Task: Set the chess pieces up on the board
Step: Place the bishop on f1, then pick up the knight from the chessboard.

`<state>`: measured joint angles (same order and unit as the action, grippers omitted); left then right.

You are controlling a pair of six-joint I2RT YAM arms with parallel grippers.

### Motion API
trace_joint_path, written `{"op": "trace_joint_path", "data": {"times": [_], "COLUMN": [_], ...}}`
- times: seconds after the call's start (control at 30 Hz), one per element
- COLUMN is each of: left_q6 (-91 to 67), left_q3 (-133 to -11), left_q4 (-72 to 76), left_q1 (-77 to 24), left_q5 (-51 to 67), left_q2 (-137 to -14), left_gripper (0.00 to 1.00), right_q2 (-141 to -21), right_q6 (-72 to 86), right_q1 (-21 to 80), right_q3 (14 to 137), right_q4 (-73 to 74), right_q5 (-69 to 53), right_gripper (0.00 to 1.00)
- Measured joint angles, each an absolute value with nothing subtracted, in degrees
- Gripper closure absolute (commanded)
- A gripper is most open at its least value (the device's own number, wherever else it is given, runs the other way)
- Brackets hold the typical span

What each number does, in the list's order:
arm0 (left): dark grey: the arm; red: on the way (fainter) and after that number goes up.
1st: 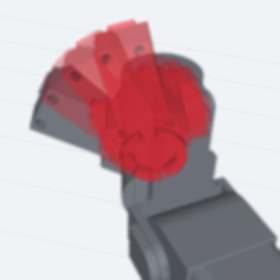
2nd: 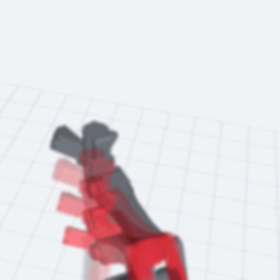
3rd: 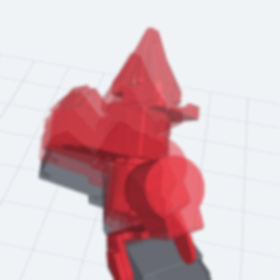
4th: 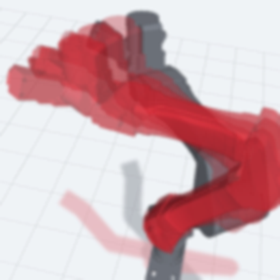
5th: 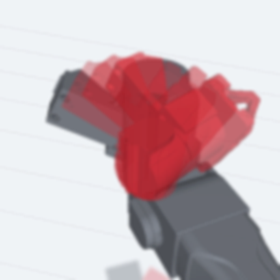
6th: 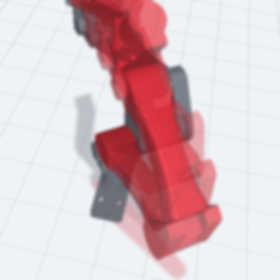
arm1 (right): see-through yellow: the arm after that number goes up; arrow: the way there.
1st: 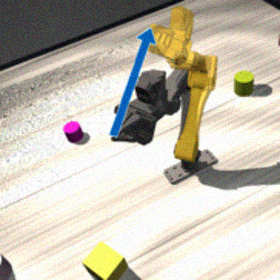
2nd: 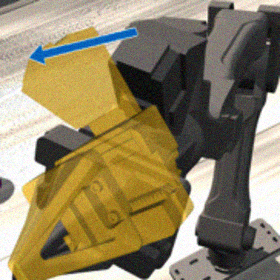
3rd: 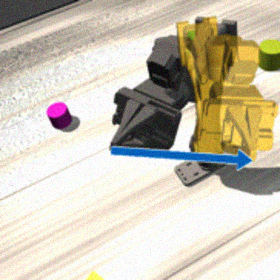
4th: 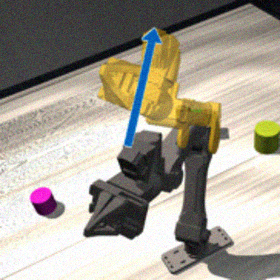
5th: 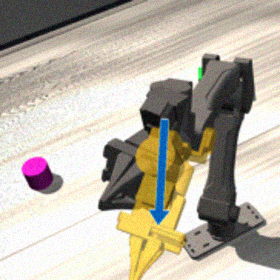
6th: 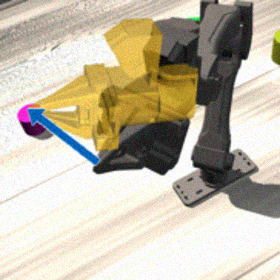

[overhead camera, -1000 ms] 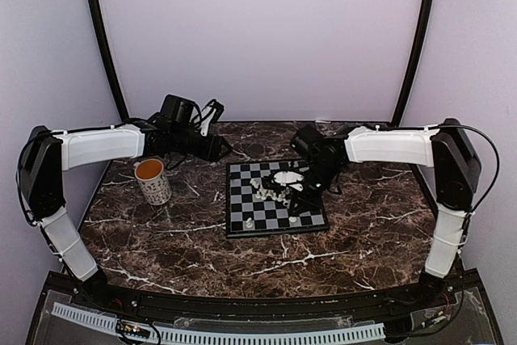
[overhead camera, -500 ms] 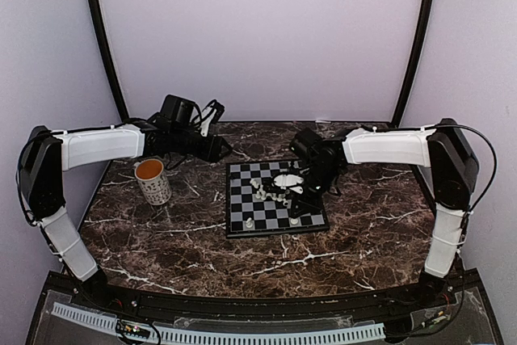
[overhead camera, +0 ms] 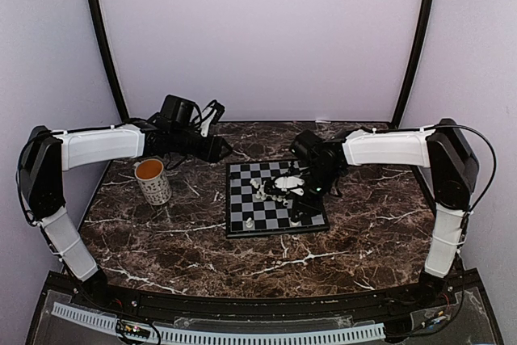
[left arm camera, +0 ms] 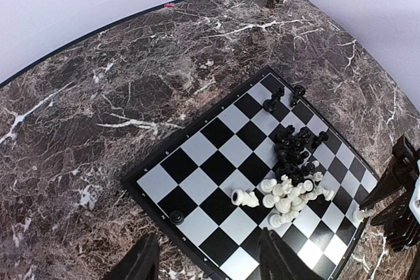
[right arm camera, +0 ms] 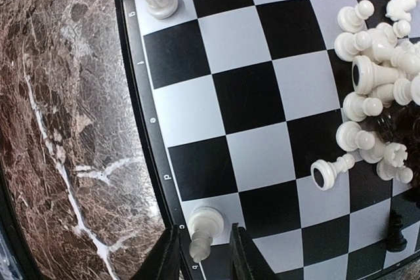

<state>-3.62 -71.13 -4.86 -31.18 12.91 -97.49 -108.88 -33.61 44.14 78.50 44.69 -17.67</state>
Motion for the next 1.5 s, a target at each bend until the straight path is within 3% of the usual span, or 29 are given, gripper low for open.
{"op": "trace_joint_path", "data": {"times": [0.2, 0.57, 1.17, 1.5], "left_q6": [-3.6, 3.8, 14.7, 15.8], "left_q3": [-71.1, -74.8, -95.2, -103.9], "left_q4": [-4.9, -10.7, -24.1, -28.0], "left_q1": [-31.2, -31.4, -40.7, -39.9], "left_q5": [13.3, 19.1, 11.2, 9.2], "left_q2": [-97.6, -105.5, -120.6, -128.7], "left_gripper": [0.46, 0.55, 0.63, 0.66], "right_q2": [-108.9, -102.0, -88.9, -84.3], "right_q6": [-33.5, -33.2, -30.8, -29.9], "right_q1": [43.7, 38.2, 35.3, 34.2], "right_q3": [80.0, 80.7, 70.3, 67.1], "right_q4": [46.9, 47.7, 42.2, 39.4], "right_q5": [-18.6, -24.0, -26.3, -26.8], "right_gripper": [0.63, 0.64, 0.65, 0.65]}}
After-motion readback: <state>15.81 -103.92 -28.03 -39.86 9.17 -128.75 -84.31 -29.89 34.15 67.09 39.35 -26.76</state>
